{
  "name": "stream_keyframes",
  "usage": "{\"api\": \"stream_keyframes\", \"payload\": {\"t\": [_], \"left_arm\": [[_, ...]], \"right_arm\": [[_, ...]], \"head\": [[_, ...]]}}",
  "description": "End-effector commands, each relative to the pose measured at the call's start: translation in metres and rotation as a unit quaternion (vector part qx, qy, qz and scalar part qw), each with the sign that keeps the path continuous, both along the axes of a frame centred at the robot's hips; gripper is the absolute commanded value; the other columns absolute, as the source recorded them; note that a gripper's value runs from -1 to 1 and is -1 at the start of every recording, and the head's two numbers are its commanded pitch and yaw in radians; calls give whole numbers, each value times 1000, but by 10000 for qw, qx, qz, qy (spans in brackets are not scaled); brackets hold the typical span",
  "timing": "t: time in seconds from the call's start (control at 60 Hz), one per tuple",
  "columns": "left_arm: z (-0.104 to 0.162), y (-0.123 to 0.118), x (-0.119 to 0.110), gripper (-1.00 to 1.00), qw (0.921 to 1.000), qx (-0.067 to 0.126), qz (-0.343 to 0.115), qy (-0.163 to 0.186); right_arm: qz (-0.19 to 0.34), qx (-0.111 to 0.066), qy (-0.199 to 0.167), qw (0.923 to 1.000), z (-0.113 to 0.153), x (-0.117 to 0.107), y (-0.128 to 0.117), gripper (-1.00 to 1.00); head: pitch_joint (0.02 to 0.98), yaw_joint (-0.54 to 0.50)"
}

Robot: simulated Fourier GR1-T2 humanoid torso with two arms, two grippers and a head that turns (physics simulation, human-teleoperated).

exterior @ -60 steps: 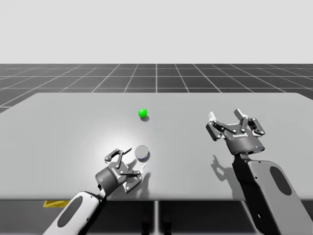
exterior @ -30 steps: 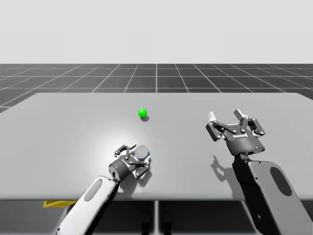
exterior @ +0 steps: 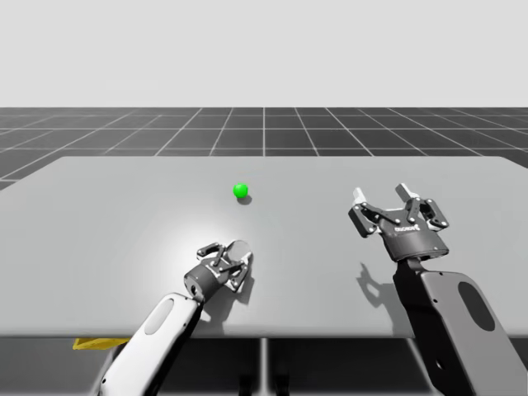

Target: Watch the red light. When it turns green, pick up the object.

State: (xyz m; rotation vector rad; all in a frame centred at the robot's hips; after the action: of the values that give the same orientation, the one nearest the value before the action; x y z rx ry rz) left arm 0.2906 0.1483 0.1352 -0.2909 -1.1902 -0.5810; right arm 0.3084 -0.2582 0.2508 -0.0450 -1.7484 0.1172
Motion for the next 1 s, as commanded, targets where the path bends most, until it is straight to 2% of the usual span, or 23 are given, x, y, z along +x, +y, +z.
{"api": "stream_keyframes", "payload": {"t": [0.017,0.267,0.367,0.567,0.817,1.0], "left_arm": [[-13,0,-8,995,9985,87,-472,255],[-14,-1,-10,1000,9982,123,-532,266],[-12,0,-11,1000,9981,126,-554,243],[-1,0,-10,1000,9983,131,-552,164],[67,6,3,1000,9971,143,-529,-520],[111,12,15,1000,9936,154,-285,-1078]], "right_arm": [[-7,5,-11,10000,1,0,-1,-1000],[-10,20,-6,10000,1,1,-2,-1000],[-6,30,-12,10000,1,2,-3,-1000],[10,53,-20,10000,0,2,-4,-1000],[8,51,-20,10000,0,3,-5,-1000],[17,50,-36,10000,1,2,-6,-1000]], "head": [[759,123],[537,129],[490,130],[472,134],[471,139],[461,137]]}}
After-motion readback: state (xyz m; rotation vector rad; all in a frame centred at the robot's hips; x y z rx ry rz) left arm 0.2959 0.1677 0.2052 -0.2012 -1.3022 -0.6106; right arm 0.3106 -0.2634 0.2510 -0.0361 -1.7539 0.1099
